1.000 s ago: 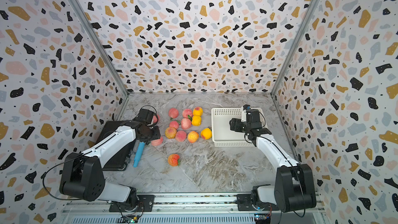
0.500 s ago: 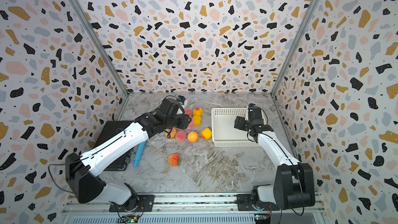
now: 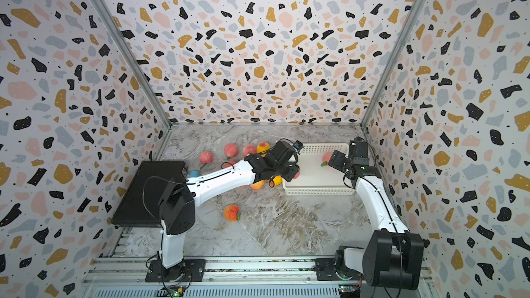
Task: Put the peaches into the basket
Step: Place the peach in the basket.
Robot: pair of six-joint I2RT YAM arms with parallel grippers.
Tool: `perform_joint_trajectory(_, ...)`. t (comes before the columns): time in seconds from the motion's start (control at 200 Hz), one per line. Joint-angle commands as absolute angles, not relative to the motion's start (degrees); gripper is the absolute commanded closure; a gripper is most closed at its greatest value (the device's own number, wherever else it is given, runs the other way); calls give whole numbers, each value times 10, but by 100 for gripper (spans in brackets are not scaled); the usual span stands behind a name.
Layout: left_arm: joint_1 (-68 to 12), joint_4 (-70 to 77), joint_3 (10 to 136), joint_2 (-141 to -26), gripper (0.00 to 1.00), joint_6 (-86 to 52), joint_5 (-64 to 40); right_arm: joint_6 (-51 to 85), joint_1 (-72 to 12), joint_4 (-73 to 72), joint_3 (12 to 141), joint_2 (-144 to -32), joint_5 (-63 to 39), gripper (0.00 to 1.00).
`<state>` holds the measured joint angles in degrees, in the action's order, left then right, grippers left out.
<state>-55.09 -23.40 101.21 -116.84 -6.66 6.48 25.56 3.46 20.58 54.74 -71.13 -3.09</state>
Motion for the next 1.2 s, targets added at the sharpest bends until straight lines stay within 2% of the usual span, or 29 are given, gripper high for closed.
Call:
perform_joint_trajectory(0.0, -558, -251, 1064, -1209, 63, -38, 93, 257, 44, 237, 542, -687, -31, 14)
perform_joint_trajectory(0.38, -573, -294, 1125, -1295, 59, -23, 104, 260, 61, 242, 538, -677, -34, 14)
perform_joint_trajectory(0.541, -576, -309, 1145, -1307, 51, -21, 106, 257, 61, 244, 536, -677, -38, 14)
perform_joint_trajectory(0.706, -578, -316, 1155, -1301, 38, -27, 102, 250, 61, 249, 540, -676, -44, 13)
perform_joint_trajectory(0.896, -579, -305, 1131, -1257, 25, -43, 86, 239, 61, 249, 545, -669, -78, 12)
perform_joint_trajectory(1.191, -555, -311, 1028, -1106, 24, -71, 103, 209, 59, 250, 559, -666, -202, 14)
